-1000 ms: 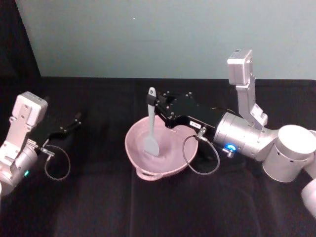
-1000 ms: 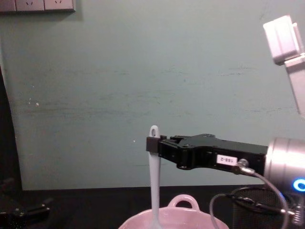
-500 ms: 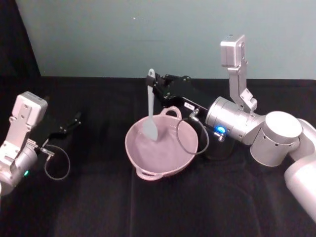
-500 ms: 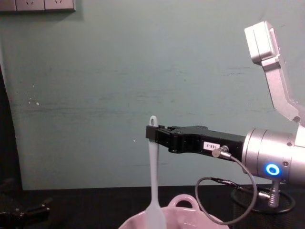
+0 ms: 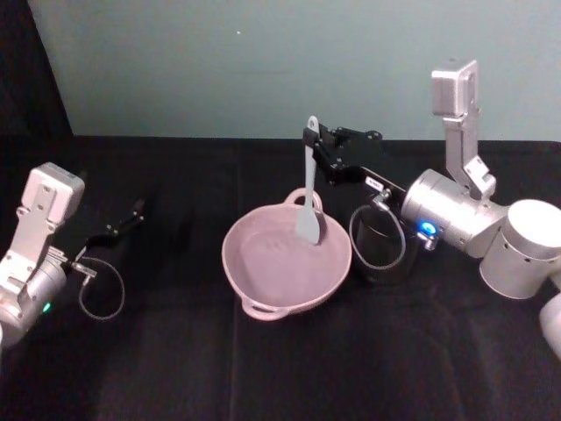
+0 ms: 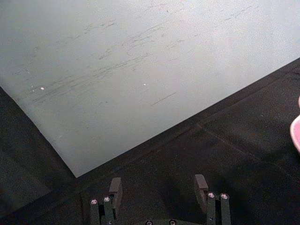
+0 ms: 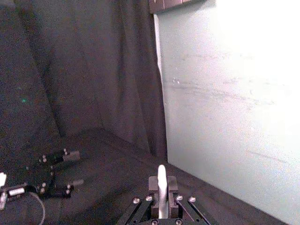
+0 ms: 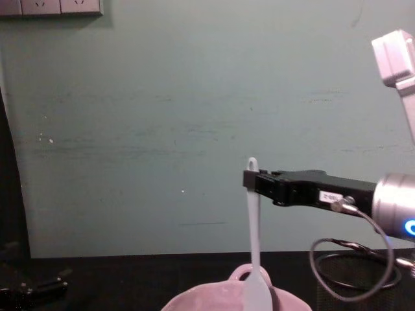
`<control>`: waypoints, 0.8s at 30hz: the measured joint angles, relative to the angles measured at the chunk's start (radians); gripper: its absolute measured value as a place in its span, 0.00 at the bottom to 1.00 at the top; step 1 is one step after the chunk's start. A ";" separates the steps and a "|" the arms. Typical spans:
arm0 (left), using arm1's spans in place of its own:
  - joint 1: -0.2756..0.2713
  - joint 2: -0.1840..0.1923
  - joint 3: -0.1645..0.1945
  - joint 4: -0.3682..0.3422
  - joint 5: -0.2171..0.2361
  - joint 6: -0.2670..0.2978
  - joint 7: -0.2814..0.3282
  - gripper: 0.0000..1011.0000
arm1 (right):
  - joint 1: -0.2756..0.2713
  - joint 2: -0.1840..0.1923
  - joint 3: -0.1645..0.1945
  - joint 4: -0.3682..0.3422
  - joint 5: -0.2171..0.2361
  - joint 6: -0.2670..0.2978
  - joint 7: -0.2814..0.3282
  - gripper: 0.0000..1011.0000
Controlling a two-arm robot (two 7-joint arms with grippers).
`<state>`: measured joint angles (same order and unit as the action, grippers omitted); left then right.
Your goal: Use the one hand to pick up the spoon and stir the clear water in the bowl.
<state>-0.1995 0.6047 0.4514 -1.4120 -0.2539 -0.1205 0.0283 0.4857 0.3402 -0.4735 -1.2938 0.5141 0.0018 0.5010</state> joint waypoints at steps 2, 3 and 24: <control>0.000 0.000 0.000 0.000 0.000 0.000 0.000 1.00 | -0.012 0.010 0.005 -0.015 -0.002 0.007 -0.003 0.12; 0.000 0.000 0.000 0.000 0.000 0.000 0.000 1.00 | -0.024 0.021 0.009 -0.033 -0.002 0.012 -0.004 0.12; 0.000 0.000 0.000 0.000 0.000 0.000 0.000 1.00 | -0.100 0.046 -0.029 -0.168 0.000 0.054 0.029 0.12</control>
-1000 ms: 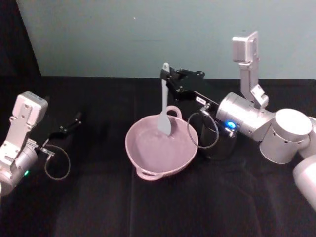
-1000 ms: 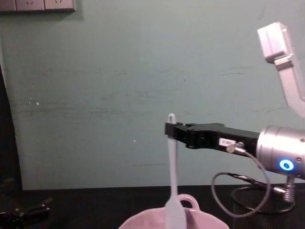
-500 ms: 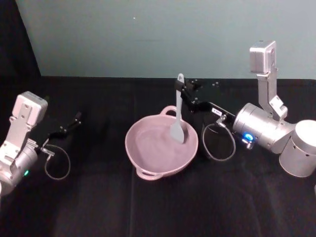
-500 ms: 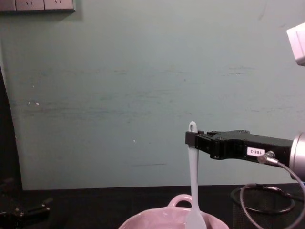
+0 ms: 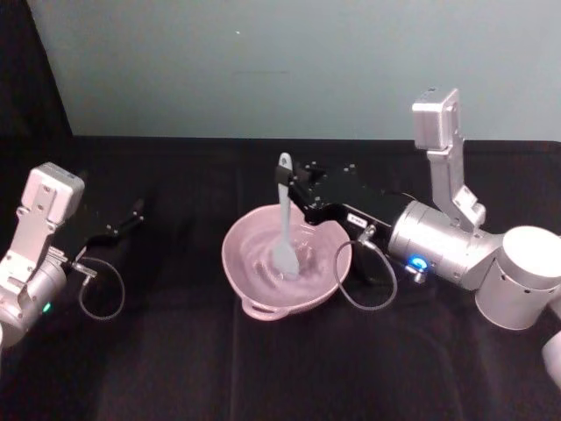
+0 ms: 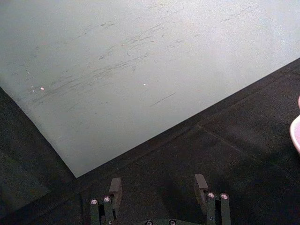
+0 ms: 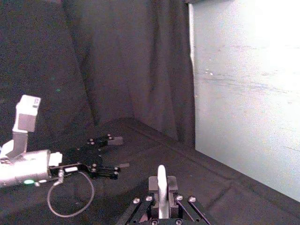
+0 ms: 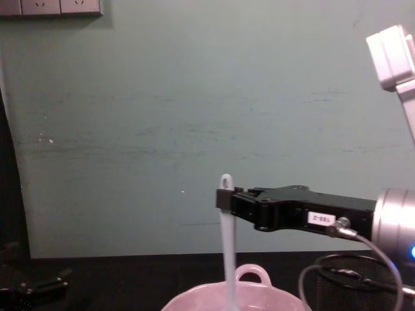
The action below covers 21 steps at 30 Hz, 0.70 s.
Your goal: Use the one hand to pick up the spoon and stir the clear water in the bowl.
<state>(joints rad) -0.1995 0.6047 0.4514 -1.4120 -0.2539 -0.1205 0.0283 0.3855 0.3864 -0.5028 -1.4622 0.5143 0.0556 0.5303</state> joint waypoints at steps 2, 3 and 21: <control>0.000 0.000 0.000 0.000 0.000 0.000 0.000 1.00 | 0.004 -0.007 -0.006 0.005 0.001 -0.001 0.003 0.12; 0.000 0.000 0.000 0.000 0.000 0.000 0.000 1.00 | 0.006 -0.010 -0.008 0.007 0.002 -0.001 0.004 0.12; 0.000 0.000 0.000 0.000 0.000 0.000 0.000 1.00 | 0.126 -0.114 -0.047 0.195 -0.006 -0.053 0.024 0.12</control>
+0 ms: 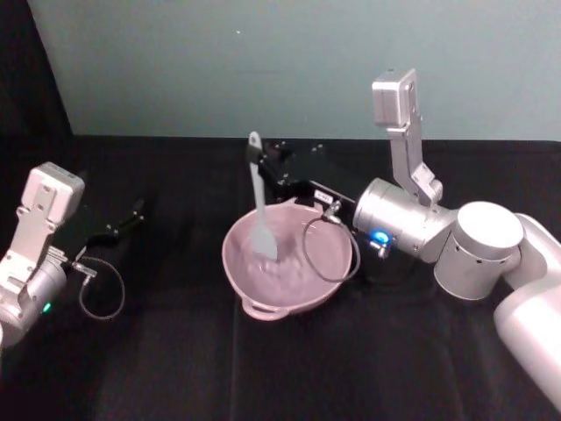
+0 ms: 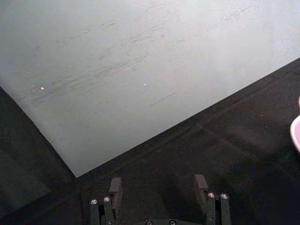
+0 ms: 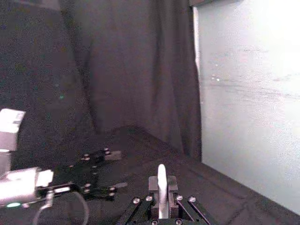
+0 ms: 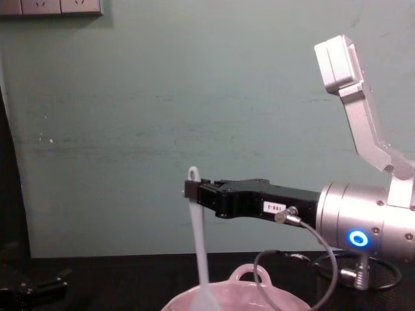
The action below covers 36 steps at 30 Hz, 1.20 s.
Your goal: Use the one hand to pick up the spoon and stir the clear water in the bowl.
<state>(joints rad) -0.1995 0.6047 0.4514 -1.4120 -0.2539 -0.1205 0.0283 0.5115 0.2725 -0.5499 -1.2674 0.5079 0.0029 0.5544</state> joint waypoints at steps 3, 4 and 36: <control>0.000 0.000 0.000 0.000 0.000 0.000 0.000 1.00 | 0.017 -0.005 0.008 0.027 -0.011 -0.008 -0.011 0.12; 0.000 0.000 0.000 0.000 0.000 0.000 0.000 1.00 | 0.020 -0.004 0.011 0.032 -0.014 -0.009 -0.014 0.12; 0.000 0.000 0.000 0.000 0.000 0.000 0.000 1.00 | -0.113 0.114 0.050 -0.195 0.005 0.062 -0.013 0.12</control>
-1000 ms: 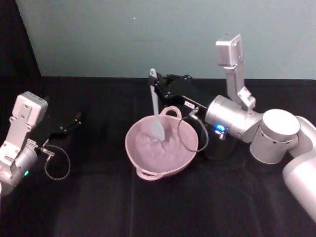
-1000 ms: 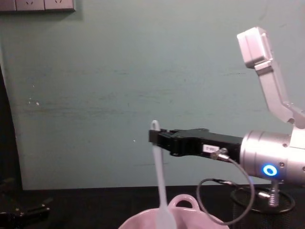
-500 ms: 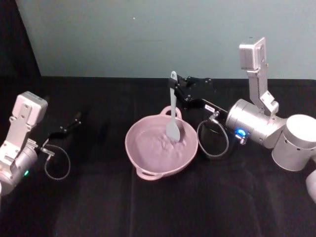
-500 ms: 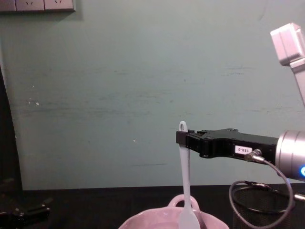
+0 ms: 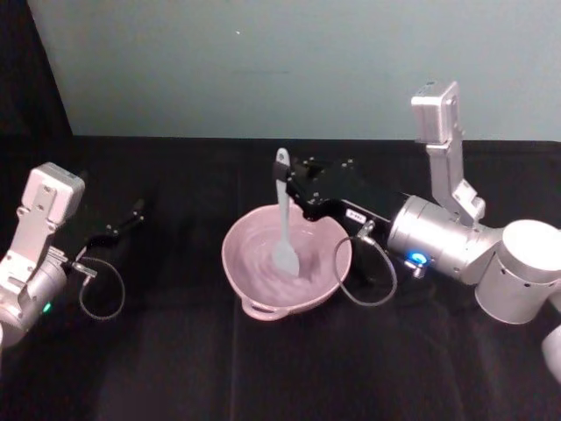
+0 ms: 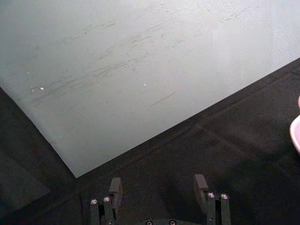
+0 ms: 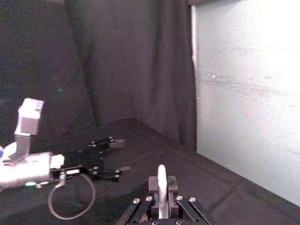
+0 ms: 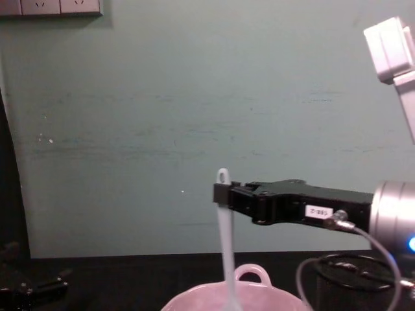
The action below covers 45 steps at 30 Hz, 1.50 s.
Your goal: Use the one hand to pick up the spoon and stir the clear water in the bowl.
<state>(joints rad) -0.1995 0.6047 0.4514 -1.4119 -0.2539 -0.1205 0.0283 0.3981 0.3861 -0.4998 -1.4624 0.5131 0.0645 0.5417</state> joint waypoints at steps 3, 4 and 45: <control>0.000 0.000 0.000 0.000 0.000 0.000 0.000 1.00 | 0.010 -0.013 -0.016 0.009 0.006 0.001 0.009 0.12; 0.000 0.000 0.000 0.000 0.000 0.000 0.000 1.00 | 0.016 -0.021 -0.023 0.018 0.007 0.000 0.011 0.12; 0.000 0.000 0.000 0.000 0.000 0.000 0.000 1.00 | 0.084 -0.025 0.021 0.144 0.003 -0.009 -0.012 0.12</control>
<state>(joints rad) -0.1995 0.6047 0.4514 -1.4119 -0.2539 -0.1205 0.0283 0.4821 0.3610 -0.4785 -1.3185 0.5163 0.0554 0.5297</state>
